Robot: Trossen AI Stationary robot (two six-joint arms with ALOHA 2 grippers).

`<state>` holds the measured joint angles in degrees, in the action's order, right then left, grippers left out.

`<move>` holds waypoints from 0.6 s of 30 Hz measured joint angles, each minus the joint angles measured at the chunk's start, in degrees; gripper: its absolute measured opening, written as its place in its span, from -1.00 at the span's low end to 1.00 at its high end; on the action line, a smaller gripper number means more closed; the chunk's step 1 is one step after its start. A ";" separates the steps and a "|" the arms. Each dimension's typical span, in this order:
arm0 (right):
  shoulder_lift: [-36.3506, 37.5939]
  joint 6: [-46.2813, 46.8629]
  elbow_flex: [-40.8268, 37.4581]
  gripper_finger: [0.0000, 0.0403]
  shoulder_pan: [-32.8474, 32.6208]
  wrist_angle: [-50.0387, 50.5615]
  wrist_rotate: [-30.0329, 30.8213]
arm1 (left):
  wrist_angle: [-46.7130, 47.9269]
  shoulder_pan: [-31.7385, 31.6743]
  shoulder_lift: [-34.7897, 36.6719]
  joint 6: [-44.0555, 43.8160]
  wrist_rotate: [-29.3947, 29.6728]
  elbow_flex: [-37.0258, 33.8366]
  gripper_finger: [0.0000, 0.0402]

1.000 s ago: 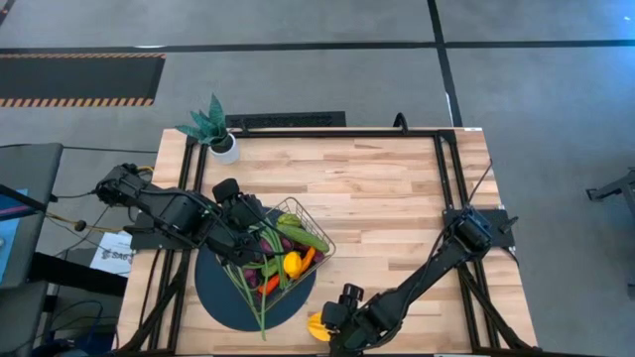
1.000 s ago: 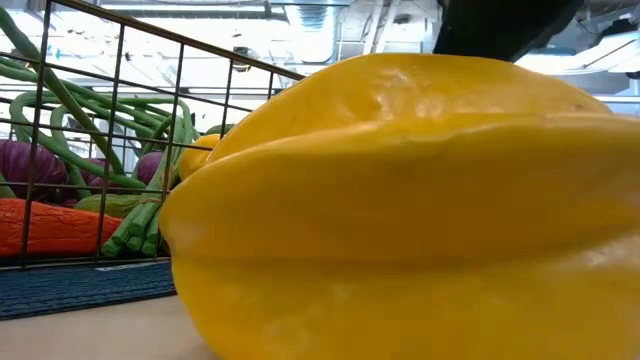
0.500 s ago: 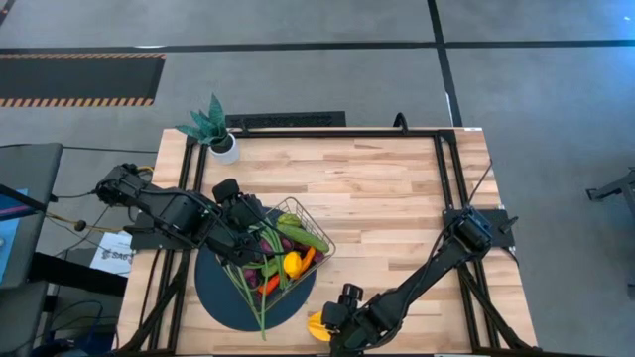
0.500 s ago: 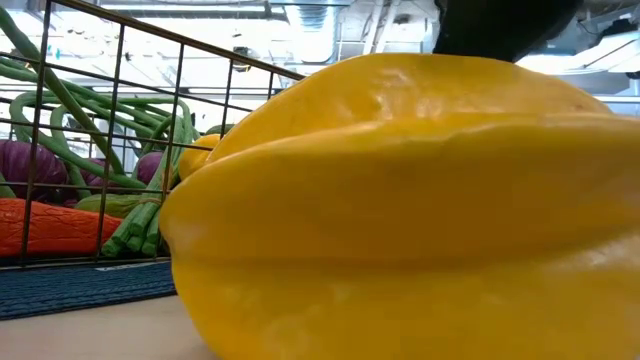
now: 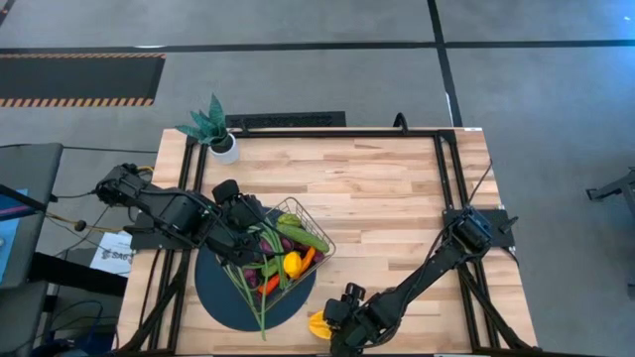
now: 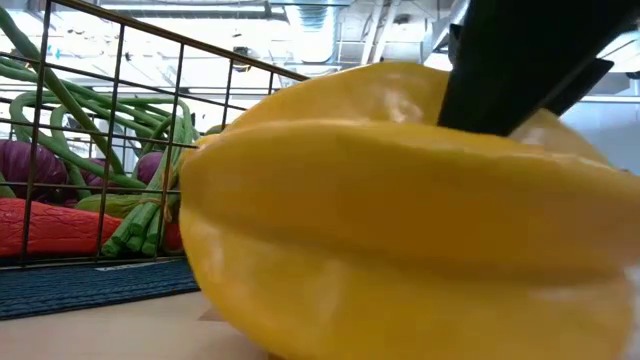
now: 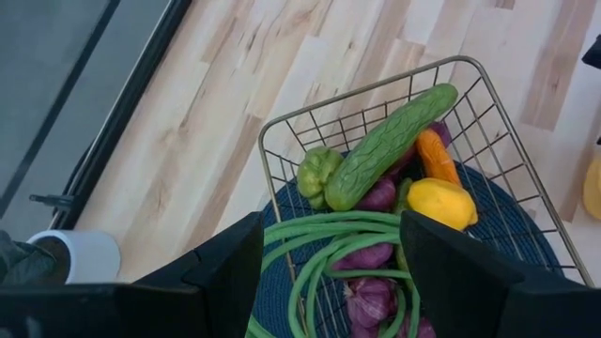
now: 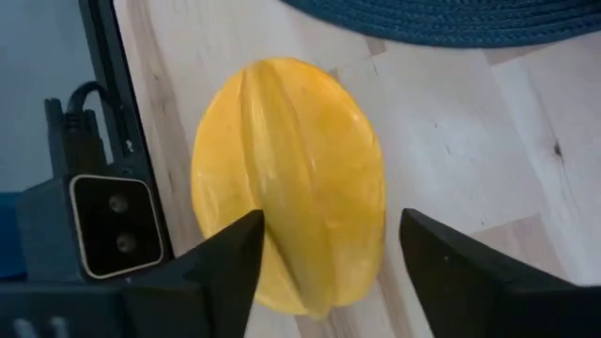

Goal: Build produce basket
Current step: Put the yellow starfruit into the wire basket

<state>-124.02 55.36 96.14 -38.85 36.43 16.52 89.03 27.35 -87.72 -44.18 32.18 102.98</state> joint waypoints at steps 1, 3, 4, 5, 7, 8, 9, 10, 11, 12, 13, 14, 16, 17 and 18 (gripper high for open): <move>0.00 0.08 0.00 0.29 0.04 -0.06 0.02 | 0.00 -0.02 0.00 0.00 -0.02 0.00 0.18; 0.01 0.08 0.00 0.14 0.19 -0.07 0.02 | 0.00 -0.02 0.00 -0.19 0.00 0.00 0.18; 0.00 -0.07 0.00 0.05 0.31 -0.05 0.02 | 0.00 0.00 0.00 -0.45 0.00 0.00 0.18; 0.01 -0.19 0.00 -0.06 0.32 -0.08 0.02 | 0.00 -0.02 0.00 -0.54 0.00 0.00 0.18; 0.02 -0.47 0.01 -0.30 0.32 -0.13 0.04 | 0.00 -0.02 0.00 -0.82 0.00 0.00 0.18; 0.02 -0.97 0.04 -0.42 0.32 -0.14 0.06 | 0.00 0.00 0.00 -0.99 0.00 0.00 0.18; 0.07 -1.72 0.08 -0.57 0.35 -0.18 0.23 | 0.00 -0.01 0.00 -1.09 -0.02 0.00 0.18; 0.11 -2.32 0.11 -0.71 0.40 -0.29 0.26 | 0.00 -0.02 0.00 -1.09 -0.02 0.00 0.18; 0.11 -2.97 0.11 -0.83 0.45 -0.28 0.31 | 0.00 -0.02 0.00 -1.10 -0.02 0.00 0.18; 0.13 -3.26 0.12 -0.90 0.54 -0.23 0.32 | 0.00 -0.01 0.00 -1.32 -0.02 0.00 0.18; 0.13 -3.04 0.13 -0.93 0.65 -0.27 0.32 | 0.00 -0.02 0.00 -1.50 -0.02 0.02 0.18; 0.15 -2.29 0.13 -0.92 0.72 -0.25 0.32 | 0.00 0.00 0.00 -1.60 -0.02 0.00 0.18; 0.41 -0.84 0.14 -0.93 0.76 -0.10 0.26 | 0.00 -0.01 0.00 -1.69 -0.04 0.00 0.18; 0.43 -0.25 0.57 -0.95 0.70 0.52 0.22 | 0.00 -0.01 0.00 -1.70 -0.04 0.01 0.18; 0.45 -0.03 1.23 -0.96 0.63 1.38 0.20 | 0.00 0.00 0.00 -1.70 -0.04 0.00 0.18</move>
<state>-123.57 55.33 97.37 -38.22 37.81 16.71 89.03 27.35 -87.72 -45.89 32.14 102.98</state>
